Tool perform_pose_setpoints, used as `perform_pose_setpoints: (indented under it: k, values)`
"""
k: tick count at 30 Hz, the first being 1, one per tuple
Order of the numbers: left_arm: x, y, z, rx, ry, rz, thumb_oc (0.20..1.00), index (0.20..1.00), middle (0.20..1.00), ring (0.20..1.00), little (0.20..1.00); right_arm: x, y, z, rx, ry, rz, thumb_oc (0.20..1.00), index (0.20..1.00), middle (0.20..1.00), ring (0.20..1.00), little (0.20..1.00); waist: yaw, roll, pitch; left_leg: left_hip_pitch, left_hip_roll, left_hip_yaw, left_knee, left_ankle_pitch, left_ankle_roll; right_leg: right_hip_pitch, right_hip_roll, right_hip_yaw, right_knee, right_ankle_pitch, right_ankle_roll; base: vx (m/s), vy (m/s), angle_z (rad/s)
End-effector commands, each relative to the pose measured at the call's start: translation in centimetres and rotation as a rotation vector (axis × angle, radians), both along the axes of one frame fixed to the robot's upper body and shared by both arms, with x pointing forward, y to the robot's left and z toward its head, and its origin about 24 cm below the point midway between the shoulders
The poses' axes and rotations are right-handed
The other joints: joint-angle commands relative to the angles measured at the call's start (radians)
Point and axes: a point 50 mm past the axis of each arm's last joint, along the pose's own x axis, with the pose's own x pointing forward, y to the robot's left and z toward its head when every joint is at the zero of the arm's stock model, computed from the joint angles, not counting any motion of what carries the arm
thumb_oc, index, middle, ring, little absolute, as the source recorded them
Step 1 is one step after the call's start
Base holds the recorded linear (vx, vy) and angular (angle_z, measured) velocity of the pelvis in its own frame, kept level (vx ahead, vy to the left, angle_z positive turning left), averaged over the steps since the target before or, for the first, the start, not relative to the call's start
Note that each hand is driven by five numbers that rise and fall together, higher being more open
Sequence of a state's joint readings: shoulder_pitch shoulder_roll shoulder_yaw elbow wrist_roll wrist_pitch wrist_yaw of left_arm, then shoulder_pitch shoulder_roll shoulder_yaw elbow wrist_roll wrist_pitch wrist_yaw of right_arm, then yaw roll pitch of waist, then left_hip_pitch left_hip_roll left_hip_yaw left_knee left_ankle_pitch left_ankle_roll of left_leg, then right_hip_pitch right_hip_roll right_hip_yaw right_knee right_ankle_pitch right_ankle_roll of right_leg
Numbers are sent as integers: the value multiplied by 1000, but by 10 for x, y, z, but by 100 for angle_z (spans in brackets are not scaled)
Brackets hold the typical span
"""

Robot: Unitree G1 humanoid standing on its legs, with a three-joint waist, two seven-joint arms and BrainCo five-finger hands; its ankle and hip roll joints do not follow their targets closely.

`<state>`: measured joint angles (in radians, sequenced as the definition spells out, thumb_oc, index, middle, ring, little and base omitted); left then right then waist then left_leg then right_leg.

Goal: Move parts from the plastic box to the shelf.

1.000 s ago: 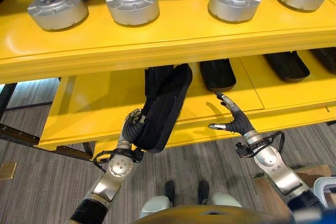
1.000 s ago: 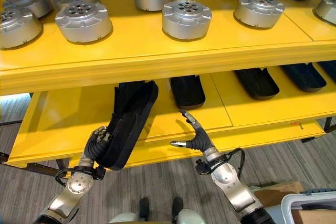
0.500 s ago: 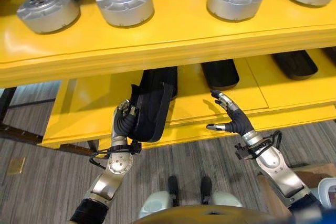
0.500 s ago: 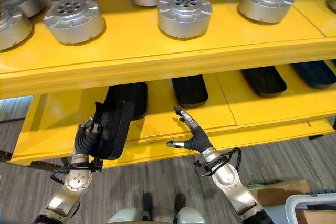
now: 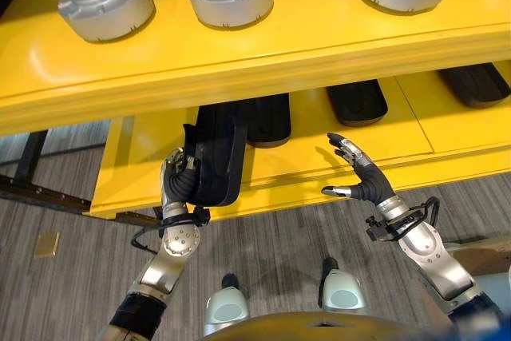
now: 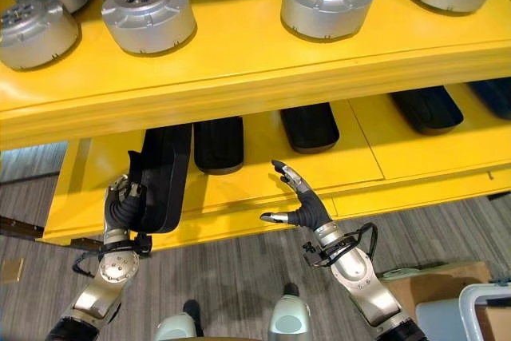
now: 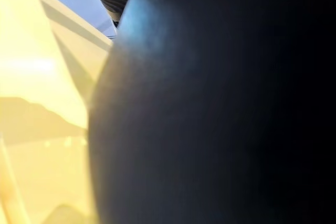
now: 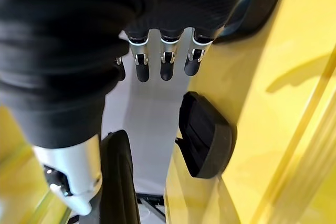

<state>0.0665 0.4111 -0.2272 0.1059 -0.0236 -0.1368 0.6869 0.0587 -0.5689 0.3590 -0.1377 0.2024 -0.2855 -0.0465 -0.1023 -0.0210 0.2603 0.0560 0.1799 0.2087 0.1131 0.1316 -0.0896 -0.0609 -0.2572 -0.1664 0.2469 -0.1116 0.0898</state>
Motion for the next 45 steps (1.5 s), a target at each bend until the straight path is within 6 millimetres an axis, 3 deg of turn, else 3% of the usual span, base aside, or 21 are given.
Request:
perform_pose_setpoints:
  k: [1,4,5,8,11,19,25,35,45]
  values:
    - [1,2,25,-35,-185,48,200,200,200,200,200,-6,-5,25,81,-142,7,1000,1000,1000,1000,1000,-8,26,-78,-47,124,-49,12,85,-24,21,91,-24,38,-31,-74,48,226,-11]
    - [5,0,23,-37,-163,47,200,200,200,200,200,-8,-9,28,125,-155,-20,1000,1000,1000,1000,1000,-20,35,-79,-30,87,-51,-6,38,-14,41,84,5,16,-12,-47,53,304,-4]
    - [5,-1,22,-37,-151,46,200,200,200,200,200,-11,-13,32,143,-175,-46,1000,1000,1000,1000,1000,-28,40,-78,-8,64,-30,-43,-4,-7,52,72,11,-8,9,-24,21,289,-3]
    - [1,0,17,-40,-130,55,200,200,200,200,200,-14,-18,40,174,-215,-103,1000,1000,1000,1000,1000,-24,31,-75,21,34,-11,-92,-69,5,76,62,6,-57,40,1,1,176,5]
    - [-3,2,16,-31,-125,58,200,200,200,200,200,-15,-19,46,193,-245,-132,1000,1000,1000,1000,1000,-11,20,-72,28,25,-11,-106,-83,10,91,61,-3,-93,59,11,-18,41,-1]
    - [-5,7,18,11,-146,100,200,200,200,200,200,-10,-13,61,183,-354,-168,1000,1000,1000,1000,1000,43,-12,-45,-11,12,-31,-107,-90,18,92,61,-23,-139,85,27,-59,8,3]
    - [15,18,22,38,-152,210,200,200,200,200,200,0,-8,73,207,-441,-189,1000,1000,1000,1000,1000,61,-25,-18,-76,3,-35,-55,-95,20,59,60,-23,-124,87,32,-58,12,8]
    - [50,29,26,87,-167,388,200,200,200,200,200,12,-8,97,278,-525,-179,1000,1000,1000,1000,1000,39,-34,50,-179,9,-20,34,-97,17,-3,72,11,-90,78,29,-70,41,-1]
    - [84,49,57,216,-203,502,200,200,200,200,200,26,-13,122,225,-624,-212,1000,1000,1000,1000,1000,-7,-38,124,-286,24,6,129,-104,6,-97,76,54,-39,77,19,-102,72,-10]
